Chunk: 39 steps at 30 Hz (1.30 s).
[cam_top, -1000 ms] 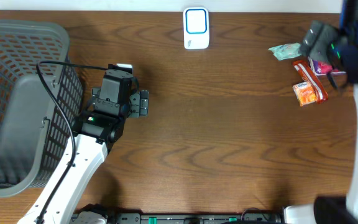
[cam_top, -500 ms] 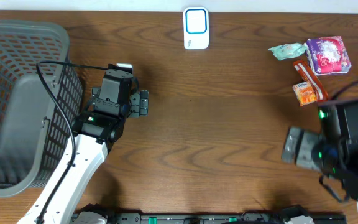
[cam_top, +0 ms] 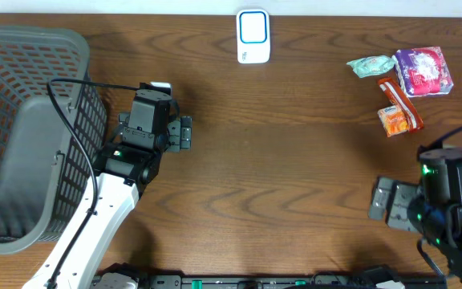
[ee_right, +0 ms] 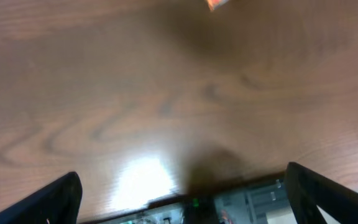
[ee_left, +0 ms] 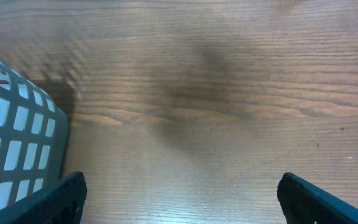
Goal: Scan the item barcode
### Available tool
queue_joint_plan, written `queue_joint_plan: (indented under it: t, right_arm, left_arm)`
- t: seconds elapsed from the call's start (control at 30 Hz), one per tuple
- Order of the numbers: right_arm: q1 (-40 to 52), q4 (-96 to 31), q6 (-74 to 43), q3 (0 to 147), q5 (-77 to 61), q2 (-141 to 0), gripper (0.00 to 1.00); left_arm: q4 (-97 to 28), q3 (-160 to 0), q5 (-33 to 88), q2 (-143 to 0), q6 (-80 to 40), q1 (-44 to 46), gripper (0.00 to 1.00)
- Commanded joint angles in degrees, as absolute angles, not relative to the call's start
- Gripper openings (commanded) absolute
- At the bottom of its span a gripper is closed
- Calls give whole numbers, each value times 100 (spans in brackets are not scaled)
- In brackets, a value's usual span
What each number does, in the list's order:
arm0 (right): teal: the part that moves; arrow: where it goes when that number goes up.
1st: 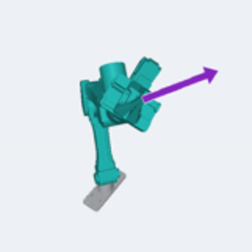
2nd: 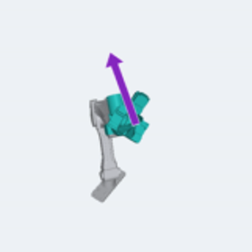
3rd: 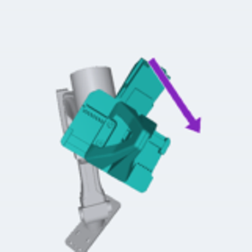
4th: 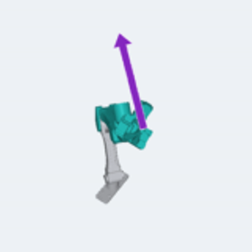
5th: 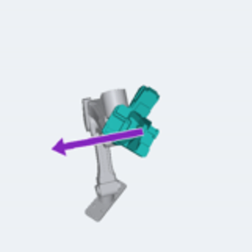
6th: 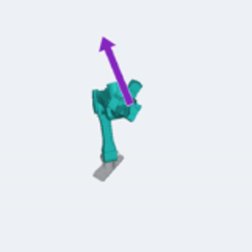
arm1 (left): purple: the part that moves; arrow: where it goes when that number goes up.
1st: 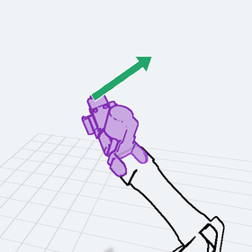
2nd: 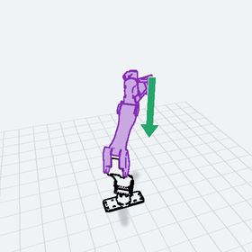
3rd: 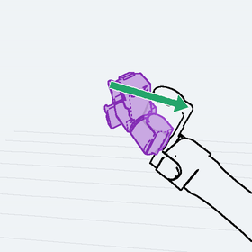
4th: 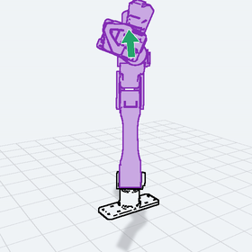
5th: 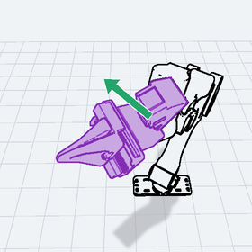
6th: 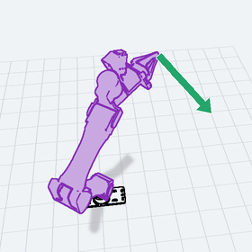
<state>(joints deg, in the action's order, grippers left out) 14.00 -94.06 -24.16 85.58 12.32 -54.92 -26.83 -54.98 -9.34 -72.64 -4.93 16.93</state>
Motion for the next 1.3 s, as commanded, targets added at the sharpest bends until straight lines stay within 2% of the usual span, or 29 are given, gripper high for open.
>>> queue_joint_plan:
  t: [0.0, 0.07, 0.27, 0.3, 0.4, 0.6, 0.83, 0.97, 1.13, 1.27]
  right_arm:
    - [1431, -8652, -1238, 8309, 1308, -5502, 99]
    - [1431, -7758, -480, 8034, 1074, -5500, 99]
    - [1415, -5094, 349, 6912, 661, -5039, 99]
    - [1367, -4327, 539, 6479, 425, -4818, 99]
    - [1144, -3260, 819, 5695, -145, -4355, 99]
    - [659, -2888, 1216, 4637, -672, -3516, 99]
    - [628, -3249, 1649, 3953, -650, -2740, 99]
    - [484, -3175, 1634, 3363, -663, -2003, 99]
    - [248, -2386, 1616, 2471, -899, -1129, 99]
    - [161, -1804, 823, 1498, -910, -491, 99]
  left_arm:
    - [-2698, -5507, -950, -7266, -548, 1678, 98]
    - [-2698, -5507, -950, -7266, -548, 1678, 98]
    - [-2698, -5507, -950, -7266, -548, 1678, 98]
    - [-2698, -5507, -950, -7266, -548, 1678, 98]
    - [-2698, -5507, -950, -7266, -545, 1678, 98]
    - [-2698, -5507, -950, -7266, -548, 1678, 98]
    - [-2698, -5507, -950, -7266, -548, 1678, 98]
    - [-2698, -5507, -950, -7266, -548, 1678, 98]
    - [-2698, -5507, -950, -7266, -548, 1678, 98]
    - [-2698, -5507, -950, -7266, -548, 1678, 98]
